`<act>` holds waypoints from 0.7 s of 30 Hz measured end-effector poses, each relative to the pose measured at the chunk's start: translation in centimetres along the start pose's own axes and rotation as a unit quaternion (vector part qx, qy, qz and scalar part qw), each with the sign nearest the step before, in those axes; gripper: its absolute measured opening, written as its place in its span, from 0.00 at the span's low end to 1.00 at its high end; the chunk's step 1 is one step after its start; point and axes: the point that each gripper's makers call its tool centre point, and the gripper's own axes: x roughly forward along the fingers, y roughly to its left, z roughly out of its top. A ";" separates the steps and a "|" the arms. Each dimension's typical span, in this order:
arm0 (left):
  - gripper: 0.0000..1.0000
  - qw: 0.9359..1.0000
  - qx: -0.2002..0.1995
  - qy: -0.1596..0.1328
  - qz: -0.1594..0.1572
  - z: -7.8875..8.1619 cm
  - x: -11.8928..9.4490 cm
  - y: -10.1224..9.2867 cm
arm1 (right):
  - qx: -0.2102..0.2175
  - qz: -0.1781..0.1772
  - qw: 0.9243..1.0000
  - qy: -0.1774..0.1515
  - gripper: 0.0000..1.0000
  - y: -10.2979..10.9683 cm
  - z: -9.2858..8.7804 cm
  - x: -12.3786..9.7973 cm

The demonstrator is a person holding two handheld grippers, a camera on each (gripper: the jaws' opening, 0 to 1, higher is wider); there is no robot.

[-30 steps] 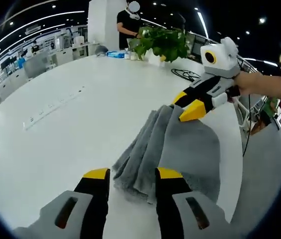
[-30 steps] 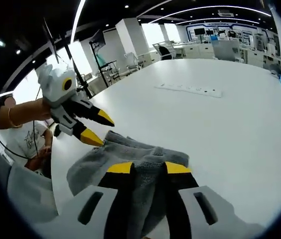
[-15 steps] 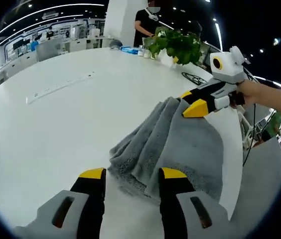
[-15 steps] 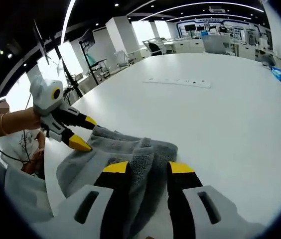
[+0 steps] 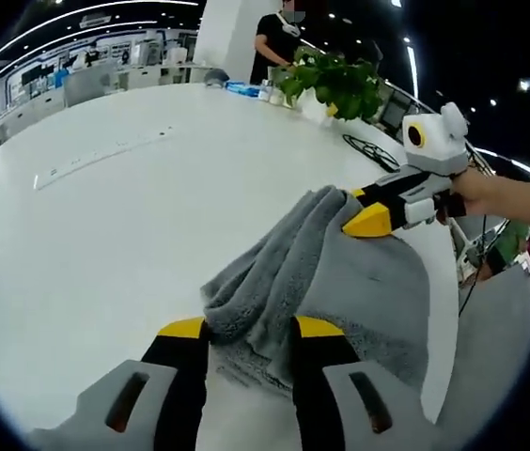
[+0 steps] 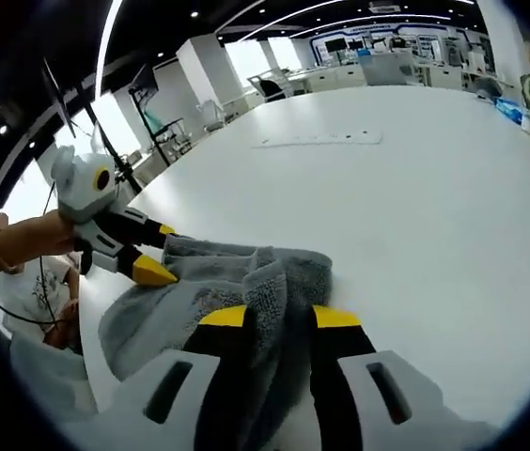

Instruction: Fold the towel on the table until its edges align and the towel forms a compact rectangular stack.

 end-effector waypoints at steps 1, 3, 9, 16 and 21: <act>0.34 1.000 -0.003 0.002 0.001 0.1 0.1 0.2 | 0.001 -0.001 1.000 -0.002 0.22 0.0 0.0 -0.1; 0.33 1.000 0.002 0.003 0.006 0.8 0.5 0.7 | 0.000 -0.004 1.000 -0.005 0.22 -0.2 0.1 0.0; 0.31 1.000 0.029 0.007 -0.007 2.7 2.4 1.9 | 0.002 -0.033 0.999 -0.023 0.22 -1.9 0.9 0.4; 0.31 1.000 0.024 -0.001 0.000 4.1 3.5 2.6 | 0.007 -0.052 0.998 -0.031 0.21 -3.1 2.2 0.9; 0.32 1.000 0.019 -0.010 0.012 4.0 3.0 2.6 | -0.008 -0.054 0.998 -0.024 0.20 -3.1 2.3 1.1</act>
